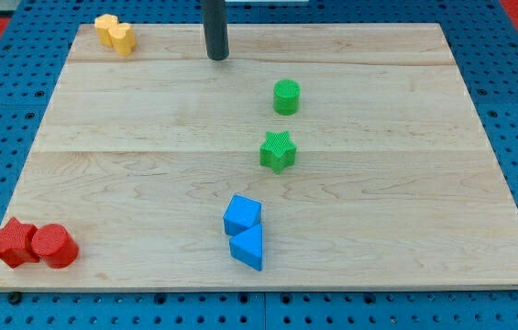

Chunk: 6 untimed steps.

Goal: Touch the green star

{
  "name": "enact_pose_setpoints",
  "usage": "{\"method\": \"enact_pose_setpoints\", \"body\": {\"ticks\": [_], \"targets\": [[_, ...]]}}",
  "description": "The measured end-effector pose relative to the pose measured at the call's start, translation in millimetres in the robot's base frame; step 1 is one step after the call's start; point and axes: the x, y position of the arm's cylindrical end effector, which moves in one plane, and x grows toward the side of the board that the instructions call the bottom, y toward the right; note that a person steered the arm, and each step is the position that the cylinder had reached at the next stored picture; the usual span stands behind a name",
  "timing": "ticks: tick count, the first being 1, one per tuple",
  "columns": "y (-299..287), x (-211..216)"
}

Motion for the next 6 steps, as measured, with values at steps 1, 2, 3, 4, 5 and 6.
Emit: {"method": "enact_pose_setpoints", "body": {"ticks": [1,2,3,4,5,6], "targets": [[11,38],[36,79],[68,118],[94,147],[107,148],[89,143]]}}
